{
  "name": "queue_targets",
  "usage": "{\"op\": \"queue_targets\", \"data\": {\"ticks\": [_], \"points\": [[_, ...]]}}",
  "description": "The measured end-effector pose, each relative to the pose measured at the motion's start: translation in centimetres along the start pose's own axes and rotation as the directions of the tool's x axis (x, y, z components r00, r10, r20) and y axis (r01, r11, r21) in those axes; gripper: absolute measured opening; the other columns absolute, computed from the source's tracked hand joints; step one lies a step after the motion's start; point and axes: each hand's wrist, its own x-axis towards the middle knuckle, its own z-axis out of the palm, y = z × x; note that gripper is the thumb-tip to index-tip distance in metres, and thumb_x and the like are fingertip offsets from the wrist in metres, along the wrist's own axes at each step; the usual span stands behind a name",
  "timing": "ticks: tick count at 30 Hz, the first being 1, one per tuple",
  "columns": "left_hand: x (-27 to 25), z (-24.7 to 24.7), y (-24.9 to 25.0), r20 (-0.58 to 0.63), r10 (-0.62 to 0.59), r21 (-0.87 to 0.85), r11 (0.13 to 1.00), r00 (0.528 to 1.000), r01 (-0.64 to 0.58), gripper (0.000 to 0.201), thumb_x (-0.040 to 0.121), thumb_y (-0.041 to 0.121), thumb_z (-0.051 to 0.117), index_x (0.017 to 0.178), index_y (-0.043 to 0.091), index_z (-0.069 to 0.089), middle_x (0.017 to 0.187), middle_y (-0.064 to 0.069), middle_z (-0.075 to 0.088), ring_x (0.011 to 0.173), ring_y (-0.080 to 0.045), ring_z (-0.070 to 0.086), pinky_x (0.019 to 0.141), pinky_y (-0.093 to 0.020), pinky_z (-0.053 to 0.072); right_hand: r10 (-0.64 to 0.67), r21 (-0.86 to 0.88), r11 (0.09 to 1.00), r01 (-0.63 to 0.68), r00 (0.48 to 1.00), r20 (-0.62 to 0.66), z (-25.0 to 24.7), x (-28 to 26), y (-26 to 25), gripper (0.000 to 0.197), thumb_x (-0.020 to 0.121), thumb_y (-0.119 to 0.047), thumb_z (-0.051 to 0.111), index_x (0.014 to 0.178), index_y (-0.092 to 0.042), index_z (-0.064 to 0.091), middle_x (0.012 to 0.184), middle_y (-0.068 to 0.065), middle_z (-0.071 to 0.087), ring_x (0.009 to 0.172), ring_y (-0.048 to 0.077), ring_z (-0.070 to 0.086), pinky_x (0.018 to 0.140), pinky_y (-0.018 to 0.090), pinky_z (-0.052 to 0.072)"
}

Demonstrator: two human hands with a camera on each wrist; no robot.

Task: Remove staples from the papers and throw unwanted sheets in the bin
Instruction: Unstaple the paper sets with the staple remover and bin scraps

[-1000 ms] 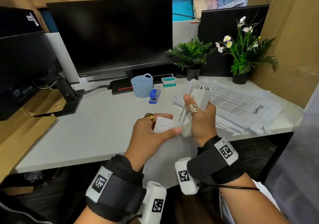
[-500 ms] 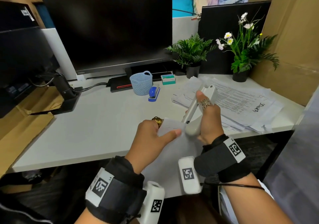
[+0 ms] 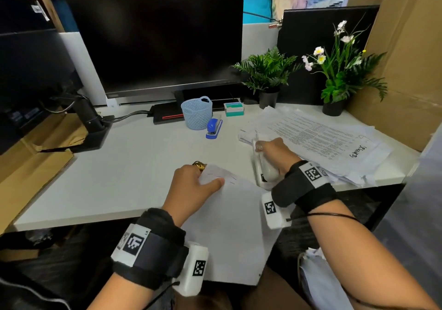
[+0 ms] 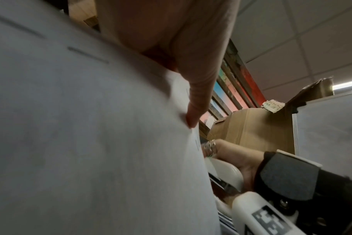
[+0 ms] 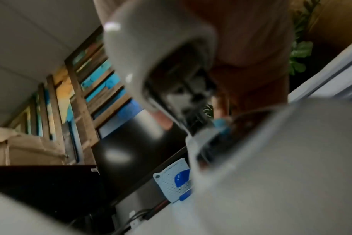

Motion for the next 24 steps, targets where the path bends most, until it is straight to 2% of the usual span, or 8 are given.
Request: {"op": "queue_targets", "data": {"ticks": [3, 6, 8, 12, 15, 18, 20, 24], "points": [[0.2, 0.1, -0.9, 0.017, 0.005, -0.014, 1.000, 1.000, -0.004, 0.038, 0.074, 0.024, 0.076, 0.068, -0.010, 0.060, 0.062, -0.014, 0.052, 0.057, -0.018, 0.049, 0.054, -0.024, 0.038, -0.053, -0.429, 0.900, 0.076, 0.996, 0.067, -0.3, 0.7, 0.5, 0.031, 0.084, -0.034, 0.065, 0.090, -0.005, 0.056, 0.089, 0.007, 0.053, 0.085, 0.024, 0.049, 0.053, 0.024, 0.031], [0.1, 0.4, -1.2, 0.067, 0.006, -0.031, 1.000, 0.998, -0.003, 0.013, 0.073, 0.014, 0.076, 0.073, 0.002, 0.070, 0.069, -0.006, 0.066, 0.061, -0.009, 0.060, 0.054, -0.011, 0.044, -0.131, -0.575, 0.804, 0.148, 0.989, 0.071, 0.1, 1.1, 0.6, 0.041, 0.083, -0.036, 0.068, 0.061, -0.011, 0.043, 0.065, 0.001, 0.042, 0.068, 0.018, 0.044, 0.049, 0.020, 0.026], [-0.1, 0.5, -1.2, 0.089, 0.003, -0.062, 0.998, 0.996, 0.003, 0.004, 0.072, 0.009, 0.076, 0.075, 0.008, 0.073, 0.071, -0.001, 0.068, 0.063, -0.005, 0.062, 0.057, -0.010, 0.046, -0.178, -0.620, 0.765, 0.174, 0.982, 0.056, 0.7, 1.5, 0.6, 0.040, 0.086, -0.035, 0.065, 0.064, -0.007, 0.047, 0.067, 0.001, 0.043, 0.066, 0.017, 0.045, 0.055, 0.020, 0.031], [-0.2, 0.6, -1.4, 0.101, 0.036, -0.081, 0.996, 0.994, -0.028, 0.006, 0.073, 0.007, 0.074, 0.077, 0.011, 0.075, 0.070, 0.006, 0.069, 0.065, 0.000, 0.062, 0.060, -0.007, 0.044, -0.188, -0.707, 0.685, 0.172, 0.981, 0.057, 1.1, 1.5, 0.5, 0.034, 0.089, -0.039, 0.059, 0.080, -0.006, 0.058, 0.080, 0.006, 0.057, 0.093, 0.026, 0.055, 0.075, 0.027, 0.039], [0.1, 0.6, -1.6, 0.063, 0.056, -0.065, 0.997, 0.996, -0.052, 0.005, 0.075, 0.011, 0.075, 0.078, 0.015, 0.075, 0.075, 0.008, 0.070, 0.072, -0.001, 0.063, 0.068, -0.011, 0.047, -0.430, -0.579, 0.711, 0.399, 0.898, 0.091, 0.6, -1.0, 0.0, 0.042, 0.087, -0.039, 0.063, 0.117, -0.011, 0.062, 0.112, 0.003, 0.063, 0.108, 0.018, 0.054, 0.092, 0.027, 0.041], [0.4, 0.4, -1.5, 0.000, 0.085, -0.088, 0.992, 0.996, -0.085, 0.004, 0.078, 0.018, 0.074, 0.080, 0.021, 0.075, 0.078, 0.008, 0.070, 0.077, -0.003, 0.064, 0.074, -0.016, 0.048, -0.596, -0.342, 0.679, 0.650, 0.760, 0.261, 0.4, -4.6, 0.8, 0.035, 0.077, -0.031, 0.075, 0.108, -0.019, 0.067, 0.104, -0.008, 0.062, 0.095, -0.001, 0.051, 0.086, 0.009, 0.038], [0.4, 0.5, -0.9, -0.036, 0.124, -0.131, 0.983, 0.992, -0.127, 0.006, 0.079, 0.018, 0.073, 0.080, 0.024, 0.074, 0.080, 0.012, 0.070, 0.080, -0.001, 0.063, 0.075, -0.014, 0.048, -0.641, -0.343, 0.615, 0.710, 0.703, 0.307, 0.9, -5.2, 2.6, 0.030, 0.075, -0.019, 0.077, 0.103, -0.019, 0.069, 0.100, -0.007, 0.065, 0.094, 0.001, 0.053, 0.086, 0.010, 0.037], [0.5, 1.0, -0.6, -0.071, 0.322, -0.177, 0.927, 0.944, -0.330, 0.026, 0.073, -0.002, 0.074, 0.072, 0.024, 0.073, 0.079, 0.015, 0.069, 0.078, -0.001, 0.064, 0.075, -0.011, 0.046, -0.793, -0.167, 0.596, 0.786, 0.608, 0.032, 1.4, -4.3, 5.9, 0.025, 0.068, 0.008, 0.072, 0.078, -0.015, 0.075, 0.074, -0.012, 0.066, 0.075, 0.005, 0.061, 0.071, 0.014, 0.045]]}}
